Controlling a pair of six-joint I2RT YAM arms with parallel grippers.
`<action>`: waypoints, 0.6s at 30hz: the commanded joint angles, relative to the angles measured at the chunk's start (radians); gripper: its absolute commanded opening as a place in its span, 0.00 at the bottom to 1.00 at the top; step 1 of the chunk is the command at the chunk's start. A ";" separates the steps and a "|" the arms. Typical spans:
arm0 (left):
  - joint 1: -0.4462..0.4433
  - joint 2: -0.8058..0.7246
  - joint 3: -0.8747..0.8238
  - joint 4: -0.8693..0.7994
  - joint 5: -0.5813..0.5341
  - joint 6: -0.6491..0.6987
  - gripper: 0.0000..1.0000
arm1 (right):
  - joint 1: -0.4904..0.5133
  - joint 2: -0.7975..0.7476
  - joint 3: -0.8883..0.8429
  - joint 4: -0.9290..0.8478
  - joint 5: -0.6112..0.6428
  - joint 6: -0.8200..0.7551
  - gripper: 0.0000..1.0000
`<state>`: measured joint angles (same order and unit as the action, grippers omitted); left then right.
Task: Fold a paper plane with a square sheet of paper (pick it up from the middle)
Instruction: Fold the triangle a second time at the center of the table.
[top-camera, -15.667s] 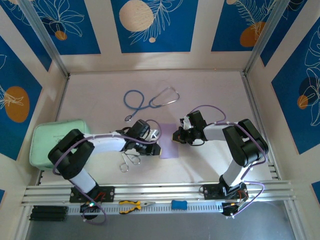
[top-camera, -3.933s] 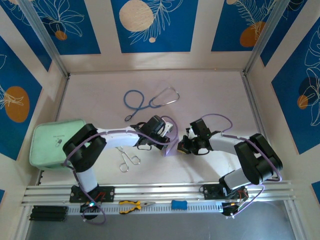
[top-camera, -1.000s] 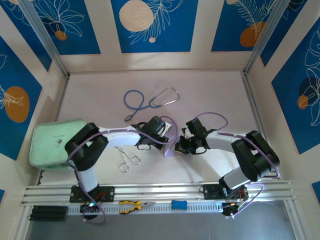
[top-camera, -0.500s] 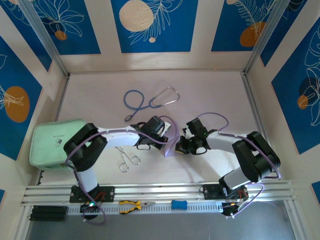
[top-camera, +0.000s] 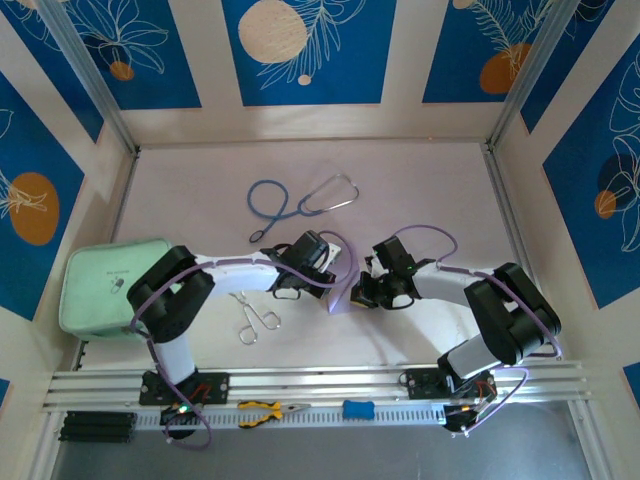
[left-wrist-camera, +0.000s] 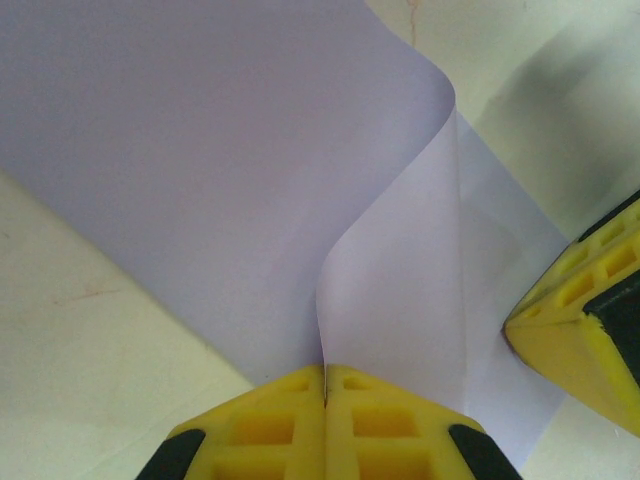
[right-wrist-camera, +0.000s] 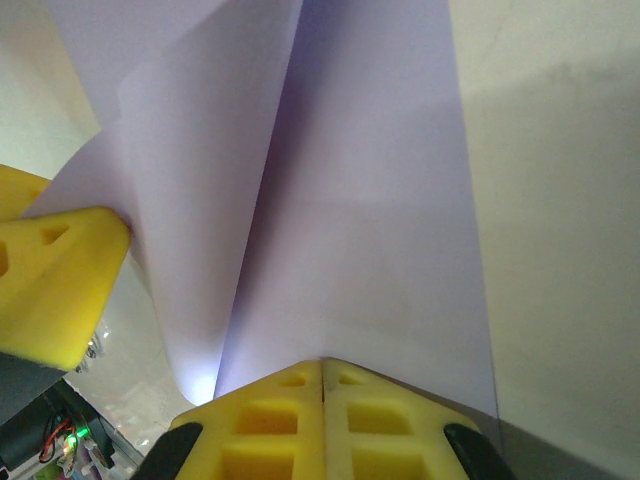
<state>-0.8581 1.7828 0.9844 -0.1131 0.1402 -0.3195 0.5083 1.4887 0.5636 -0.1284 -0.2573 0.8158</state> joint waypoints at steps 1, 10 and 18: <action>0.016 0.018 0.018 0.006 0.011 0.019 0.00 | -0.005 -0.004 -0.015 -0.047 0.016 0.002 0.01; 0.018 0.026 0.024 0.017 0.041 0.029 0.01 | -0.005 0.000 -0.015 -0.045 0.015 0.003 0.01; 0.025 0.030 0.033 0.010 0.033 0.038 0.02 | -0.007 -0.001 -0.016 -0.047 0.015 0.003 0.01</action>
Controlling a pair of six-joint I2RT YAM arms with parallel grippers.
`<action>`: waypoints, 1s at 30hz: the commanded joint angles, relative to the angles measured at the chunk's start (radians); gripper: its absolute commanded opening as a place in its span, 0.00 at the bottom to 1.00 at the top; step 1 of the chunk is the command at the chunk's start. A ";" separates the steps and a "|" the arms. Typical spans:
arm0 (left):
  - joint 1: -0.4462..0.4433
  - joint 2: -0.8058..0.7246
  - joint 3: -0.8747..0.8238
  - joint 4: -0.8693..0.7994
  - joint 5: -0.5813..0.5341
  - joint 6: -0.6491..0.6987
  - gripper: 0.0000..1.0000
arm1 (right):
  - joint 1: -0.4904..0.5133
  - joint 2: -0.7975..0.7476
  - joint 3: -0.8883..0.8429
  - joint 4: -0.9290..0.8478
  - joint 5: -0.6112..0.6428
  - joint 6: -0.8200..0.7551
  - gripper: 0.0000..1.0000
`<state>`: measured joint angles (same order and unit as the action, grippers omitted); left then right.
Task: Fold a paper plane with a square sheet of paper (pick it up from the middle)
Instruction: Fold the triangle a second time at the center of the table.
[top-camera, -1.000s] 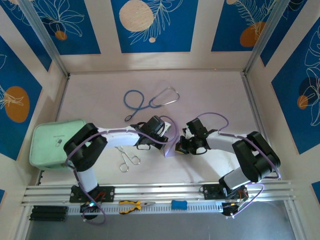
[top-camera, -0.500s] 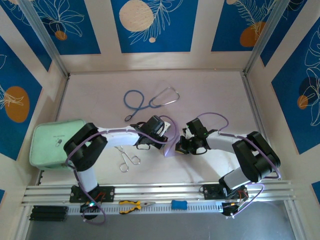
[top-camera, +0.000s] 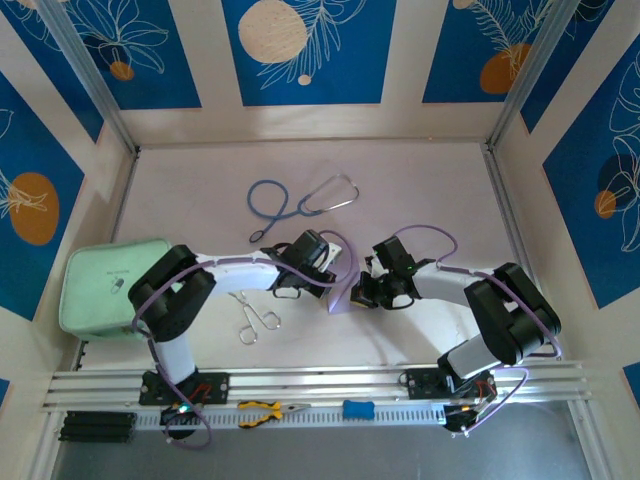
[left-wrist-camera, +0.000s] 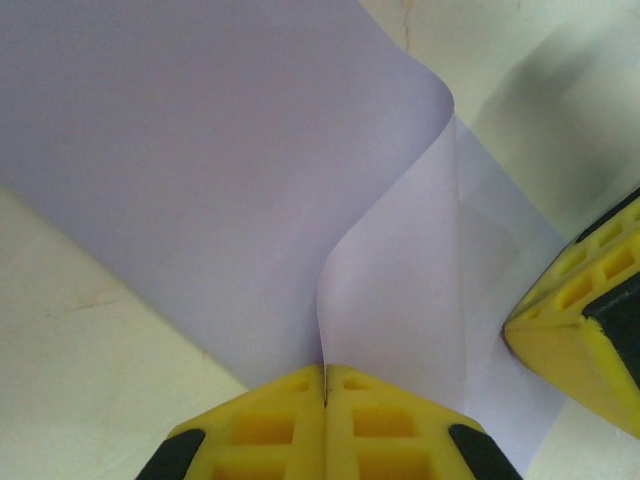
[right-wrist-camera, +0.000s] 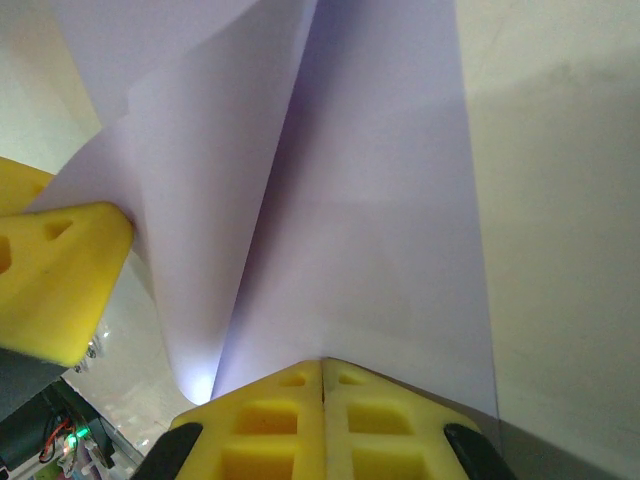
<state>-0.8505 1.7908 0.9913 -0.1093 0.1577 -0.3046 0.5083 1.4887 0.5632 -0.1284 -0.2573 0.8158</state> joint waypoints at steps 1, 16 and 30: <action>0.017 0.022 0.027 0.005 0.015 0.025 0.02 | -0.007 0.000 -0.014 -0.047 0.013 0.002 0.01; 0.020 0.036 0.034 0.000 0.042 0.030 0.02 | -0.007 0.001 -0.015 -0.048 0.015 0.001 0.01; 0.020 0.043 0.034 0.026 0.043 0.036 0.03 | -0.007 0.005 -0.013 -0.049 0.011 0.001 0.01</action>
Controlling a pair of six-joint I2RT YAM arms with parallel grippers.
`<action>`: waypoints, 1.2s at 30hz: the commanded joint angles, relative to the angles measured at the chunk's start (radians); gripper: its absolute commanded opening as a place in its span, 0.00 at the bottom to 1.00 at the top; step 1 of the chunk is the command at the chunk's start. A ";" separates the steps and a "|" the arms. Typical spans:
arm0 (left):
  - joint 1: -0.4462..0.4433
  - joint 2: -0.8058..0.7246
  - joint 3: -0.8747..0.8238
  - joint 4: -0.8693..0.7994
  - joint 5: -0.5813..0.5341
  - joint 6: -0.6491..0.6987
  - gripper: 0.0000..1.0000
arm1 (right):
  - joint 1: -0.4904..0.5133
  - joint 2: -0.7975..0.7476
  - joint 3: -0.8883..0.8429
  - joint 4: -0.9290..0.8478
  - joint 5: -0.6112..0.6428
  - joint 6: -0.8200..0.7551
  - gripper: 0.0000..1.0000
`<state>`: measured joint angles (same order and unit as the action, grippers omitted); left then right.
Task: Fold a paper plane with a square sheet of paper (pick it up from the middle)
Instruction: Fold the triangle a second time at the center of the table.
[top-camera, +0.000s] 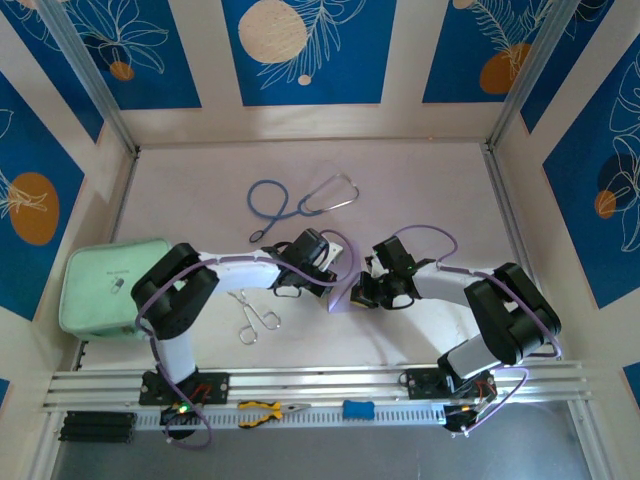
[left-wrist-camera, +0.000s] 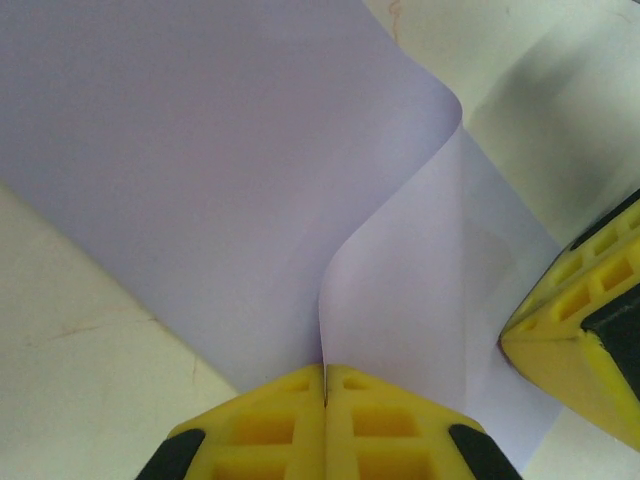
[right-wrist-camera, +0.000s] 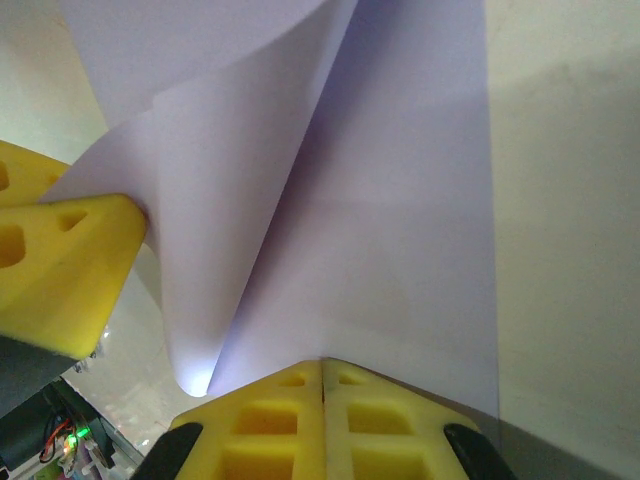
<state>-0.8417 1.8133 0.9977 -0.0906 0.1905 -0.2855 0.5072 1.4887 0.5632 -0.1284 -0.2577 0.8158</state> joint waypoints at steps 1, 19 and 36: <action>0.012 0.021 0.027 0.007 0.008 0.018 0.03 | -0.006 0.006 -0.013 -0.048 0.012 0.002 0.01; 0.011 0.017 0.022 -0.007 -0.014 0.009 0.02 | -0.007 0.005 -0.013 -0.054 0.015 0.002 0.01; 0.013 0.000 -0.001 0.010 -0.031 0.009 0.02 | -0.010 0.003 -0.010 -0.058 0.014 0.000 0.01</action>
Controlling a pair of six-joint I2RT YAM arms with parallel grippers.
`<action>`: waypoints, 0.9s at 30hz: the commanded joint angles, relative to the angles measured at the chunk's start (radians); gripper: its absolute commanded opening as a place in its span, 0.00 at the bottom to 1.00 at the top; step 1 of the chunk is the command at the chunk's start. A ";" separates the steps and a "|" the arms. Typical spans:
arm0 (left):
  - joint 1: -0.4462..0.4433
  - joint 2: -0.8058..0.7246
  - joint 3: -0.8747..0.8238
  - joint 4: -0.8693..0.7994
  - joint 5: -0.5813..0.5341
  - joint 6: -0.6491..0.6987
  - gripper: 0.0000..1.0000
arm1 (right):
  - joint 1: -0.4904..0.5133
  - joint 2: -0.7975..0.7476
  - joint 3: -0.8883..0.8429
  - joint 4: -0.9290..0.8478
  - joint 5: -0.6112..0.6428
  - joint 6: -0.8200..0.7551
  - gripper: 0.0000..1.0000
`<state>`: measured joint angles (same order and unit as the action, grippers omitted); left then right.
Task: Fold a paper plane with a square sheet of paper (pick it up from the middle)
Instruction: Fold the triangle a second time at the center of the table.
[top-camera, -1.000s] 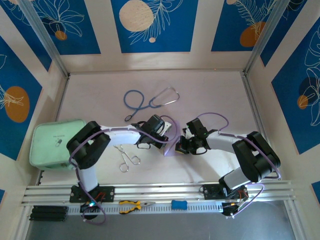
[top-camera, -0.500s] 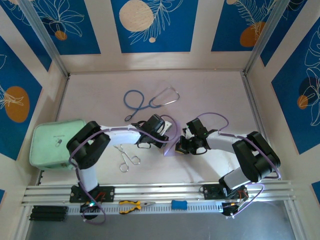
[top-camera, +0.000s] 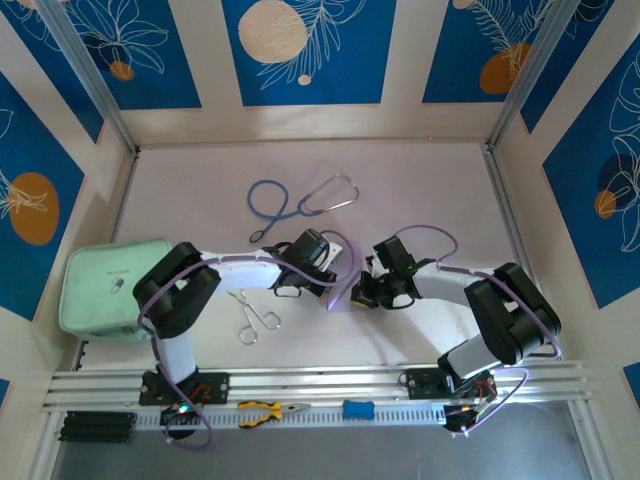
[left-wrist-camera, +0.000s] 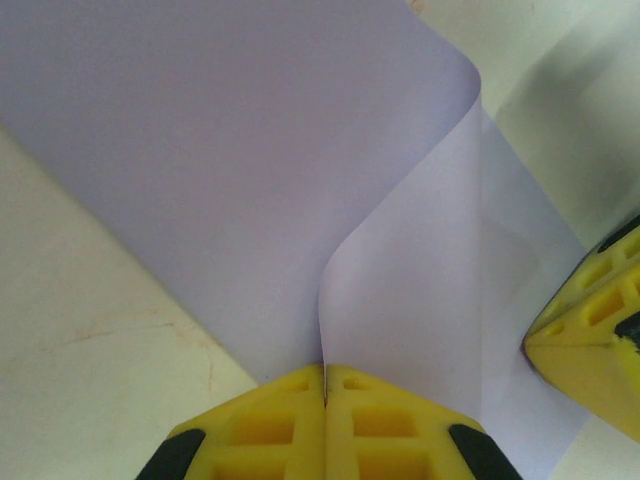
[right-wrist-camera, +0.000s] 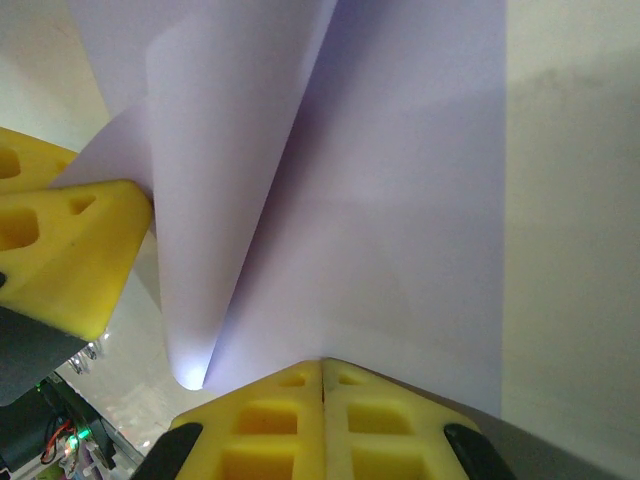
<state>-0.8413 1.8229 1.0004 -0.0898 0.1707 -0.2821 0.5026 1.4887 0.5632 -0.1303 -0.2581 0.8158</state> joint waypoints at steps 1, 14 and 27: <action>0.013 -0.010 -0.003 0.010 -0.007 0.006 0.03 | -0.003 0.002 -0.010 -0.056 0.014 0.000 0.01; 0.012 -0.007 0.017 0.020 0.021 0.028 0.05 | -0.005 0.007 -0.014 -0.050 0.013 -0.002 0.01; 0.013 0.012 0.034 0.004 0.015 0.040 0.05 | -0.005 0.006 -0.016 -0.049 0.010 -0.001 0.01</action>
<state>-0.8413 1.8229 1.0107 -0.0879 0.1753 -0.2604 0.5026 1.4887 0.5632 -0.1299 -0.2581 0.8158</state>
